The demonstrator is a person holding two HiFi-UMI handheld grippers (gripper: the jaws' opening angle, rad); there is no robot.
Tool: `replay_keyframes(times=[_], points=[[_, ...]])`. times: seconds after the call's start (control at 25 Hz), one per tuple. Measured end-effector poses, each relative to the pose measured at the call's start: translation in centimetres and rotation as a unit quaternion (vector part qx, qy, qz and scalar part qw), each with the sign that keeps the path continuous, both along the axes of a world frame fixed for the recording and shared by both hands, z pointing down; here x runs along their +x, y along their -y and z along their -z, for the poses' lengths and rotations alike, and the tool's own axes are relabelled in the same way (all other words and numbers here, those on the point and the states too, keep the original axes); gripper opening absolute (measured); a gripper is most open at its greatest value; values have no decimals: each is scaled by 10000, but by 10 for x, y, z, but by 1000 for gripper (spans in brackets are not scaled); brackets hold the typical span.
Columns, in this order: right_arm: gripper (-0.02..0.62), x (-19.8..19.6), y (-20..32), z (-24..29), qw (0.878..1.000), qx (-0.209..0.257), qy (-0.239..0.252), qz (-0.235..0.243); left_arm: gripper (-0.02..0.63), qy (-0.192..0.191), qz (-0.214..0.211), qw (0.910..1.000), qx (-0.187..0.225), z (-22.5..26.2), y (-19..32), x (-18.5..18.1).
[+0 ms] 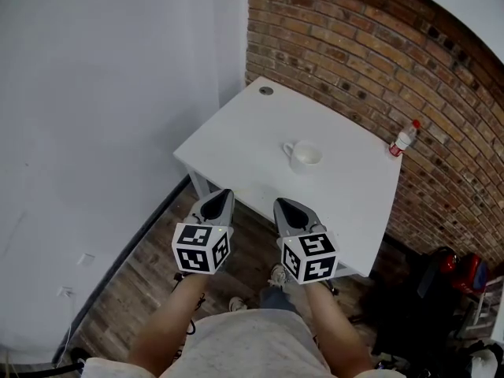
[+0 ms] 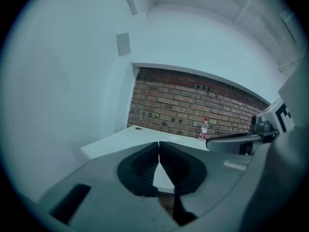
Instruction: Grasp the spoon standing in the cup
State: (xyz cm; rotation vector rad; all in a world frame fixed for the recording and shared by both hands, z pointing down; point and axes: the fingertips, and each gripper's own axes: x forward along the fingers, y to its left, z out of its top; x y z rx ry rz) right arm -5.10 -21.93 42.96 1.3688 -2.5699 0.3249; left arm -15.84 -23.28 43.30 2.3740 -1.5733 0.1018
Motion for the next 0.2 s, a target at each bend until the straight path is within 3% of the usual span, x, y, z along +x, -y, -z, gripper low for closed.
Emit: replay_keyframes(times=[0.2], points=[[6,0,-1,0,10000,4,0,-17,5,-15,-32,10000,-6,0,0,2]])
